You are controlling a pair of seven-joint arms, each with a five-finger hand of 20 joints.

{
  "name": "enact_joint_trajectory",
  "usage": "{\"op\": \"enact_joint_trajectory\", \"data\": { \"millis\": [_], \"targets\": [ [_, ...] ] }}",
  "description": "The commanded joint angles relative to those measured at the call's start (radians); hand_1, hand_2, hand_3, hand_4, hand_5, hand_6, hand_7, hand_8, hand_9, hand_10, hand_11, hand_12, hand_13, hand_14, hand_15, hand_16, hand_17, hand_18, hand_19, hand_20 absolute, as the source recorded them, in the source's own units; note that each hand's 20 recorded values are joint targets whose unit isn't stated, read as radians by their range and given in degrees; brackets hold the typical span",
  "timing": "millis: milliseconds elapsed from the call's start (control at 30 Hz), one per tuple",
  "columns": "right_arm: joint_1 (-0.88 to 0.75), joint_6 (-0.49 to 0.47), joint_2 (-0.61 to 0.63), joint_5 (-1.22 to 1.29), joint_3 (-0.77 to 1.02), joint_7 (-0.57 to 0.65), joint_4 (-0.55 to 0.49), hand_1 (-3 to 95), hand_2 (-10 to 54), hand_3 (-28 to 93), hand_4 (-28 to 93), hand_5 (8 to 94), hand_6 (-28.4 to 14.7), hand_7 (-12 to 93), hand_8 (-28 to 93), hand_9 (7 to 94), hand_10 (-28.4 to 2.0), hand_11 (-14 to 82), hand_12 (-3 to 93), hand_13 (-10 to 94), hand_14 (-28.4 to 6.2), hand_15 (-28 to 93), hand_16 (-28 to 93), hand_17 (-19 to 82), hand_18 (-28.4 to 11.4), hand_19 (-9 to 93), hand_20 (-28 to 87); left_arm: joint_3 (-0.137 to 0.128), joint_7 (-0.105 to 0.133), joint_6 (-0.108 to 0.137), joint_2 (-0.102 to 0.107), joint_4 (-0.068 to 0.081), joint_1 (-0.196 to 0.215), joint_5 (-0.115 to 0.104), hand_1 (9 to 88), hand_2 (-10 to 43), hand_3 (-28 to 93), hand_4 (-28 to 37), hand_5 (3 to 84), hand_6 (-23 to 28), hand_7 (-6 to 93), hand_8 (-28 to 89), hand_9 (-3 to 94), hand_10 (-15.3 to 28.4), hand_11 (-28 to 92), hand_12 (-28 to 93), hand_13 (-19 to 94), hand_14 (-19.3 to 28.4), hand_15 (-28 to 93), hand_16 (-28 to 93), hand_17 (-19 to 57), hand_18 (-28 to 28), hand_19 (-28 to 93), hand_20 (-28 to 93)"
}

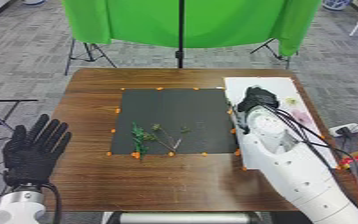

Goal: Arrange flowers

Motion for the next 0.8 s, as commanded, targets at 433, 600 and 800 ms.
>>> {"op": "enact_joint_trajectory", "data": {
  "millis": [433, 600, 800],
  "targets": [
    [-0.089, 0.124, 0.021, 0.006, -0.025, -0.054, 0.03, 59.5, -9.5, 73, -28, 82.8, -4.4, 28, 11, 76.4, -15.6, 30.6, 51.4, 60, -16.3, 79, 38, 33, -25.5, 89, 49, 0.003, 0.018, 0.003, -0.015, -0.007, 0.039, -0.144, 26.2, 12.7, 72, -28.3, 44.4, 7.4, 10.6, -11, 39.9, 14.1, 17, 10, 33, 13.4, 21, -2, -4.0, 14.1, 34, 14],
    [-0.1, 0.218, 0.079, 0.319, -0.029, 0.048, -0.123, 54.9, -9.5, 79, -22, 83.3, -5.4, 27, 19, 76.8, -16.7, 31.5, 52.8, 61, -17.1, 79, 41, 34, -26.4, 90, 51, -0.003, 0.022, -0.005, -0.016, -0.008, 0.046, -0.15, 26.2, 12.8, 72, -28.3, 44.1, 7.4, 10.4, -10, 40.0, 14.1, 17, 10, 33, 13.4, 21, -2, -4.0, 14.1, 34, 14],
    [-0.122, 0.283, 0.08, 0.41, -0.031, 0.135, -0.266, 52.6, -9.5, 81, -17, 84.0, -6.3, 26, 22, 77.1, -17.7, 32.1, 54.0, 62, -17.5, 79, 42, 35, -27.0, 91, 51, 0.004, 0.012, -0.013, -0.015, -0.001, 0.035, -0.157, 26.1, 12.8, 72, -28.3, 44.0, 7.3, 10.3, -10, 40.1, 14.1, 17, 10, 33, 13.5, 22, -2, -3.9, 14.1, 34, 14]
  ]
}}
